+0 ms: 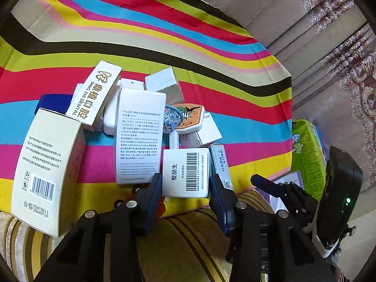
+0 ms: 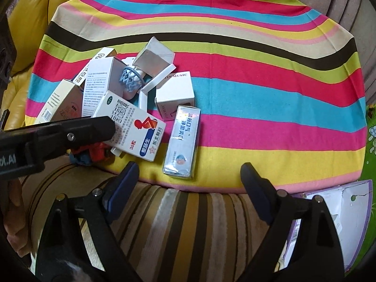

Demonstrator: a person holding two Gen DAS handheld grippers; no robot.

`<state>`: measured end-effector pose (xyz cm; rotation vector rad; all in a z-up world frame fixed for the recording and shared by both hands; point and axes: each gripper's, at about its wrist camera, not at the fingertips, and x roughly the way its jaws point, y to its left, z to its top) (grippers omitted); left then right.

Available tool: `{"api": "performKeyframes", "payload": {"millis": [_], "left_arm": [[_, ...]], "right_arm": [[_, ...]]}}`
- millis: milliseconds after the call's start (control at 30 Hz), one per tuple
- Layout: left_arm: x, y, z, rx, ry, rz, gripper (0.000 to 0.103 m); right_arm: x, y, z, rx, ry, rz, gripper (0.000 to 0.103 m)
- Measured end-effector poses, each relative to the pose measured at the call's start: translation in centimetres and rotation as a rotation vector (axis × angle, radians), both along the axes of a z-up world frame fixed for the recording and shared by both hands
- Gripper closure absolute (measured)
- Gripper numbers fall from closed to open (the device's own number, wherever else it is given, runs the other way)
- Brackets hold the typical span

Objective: Organize rigid objects
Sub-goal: 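Grasp a white barcode box with the left tool while the right tool grasps a slim white-blue box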

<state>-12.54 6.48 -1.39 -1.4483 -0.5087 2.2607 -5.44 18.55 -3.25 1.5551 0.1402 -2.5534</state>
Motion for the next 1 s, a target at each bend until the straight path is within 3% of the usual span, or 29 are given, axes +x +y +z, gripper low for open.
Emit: {"api": "performKeyframes", "payload": {"millis": [233,467,633,700,767,1000], "left_arm": [[1.4,-1.4,1.0,0.067,0.081,0.048,0.061],[1.8,-1.3,2.0,0.078,0.148,0.055,0.061],[1.8,-1.2,1.7,0.082,0.148,0.054,0.061],[1.9,-1.1,1.7,0.084,0.150,0.054,0.061],[2.0,-1.1,1.6,0.087,0.152,0.053,0.061],[2.7,-1.2,2.0,0.102,0.166,0.050,0.061]], "right_arm": [[-0.5,0.4,-0.1,-0.016,-0.003,-0.024,0.019],[-1.3,-0.1,-0.2,0.002,0.002,-0.029,0.026],[-2.5,-0.1,-1.0,0.000,-0.025,-0.040,0.045],[-2.8,0.1,-1.4,-0.016,-0.044,-0.047,0.061],[-2.7,0.3,-1.5,-0.035,-0.051,-0.045,0.070],[-0.6,1.5,-0.5,-0.125,-0.008,-0.060,0.070]]}}
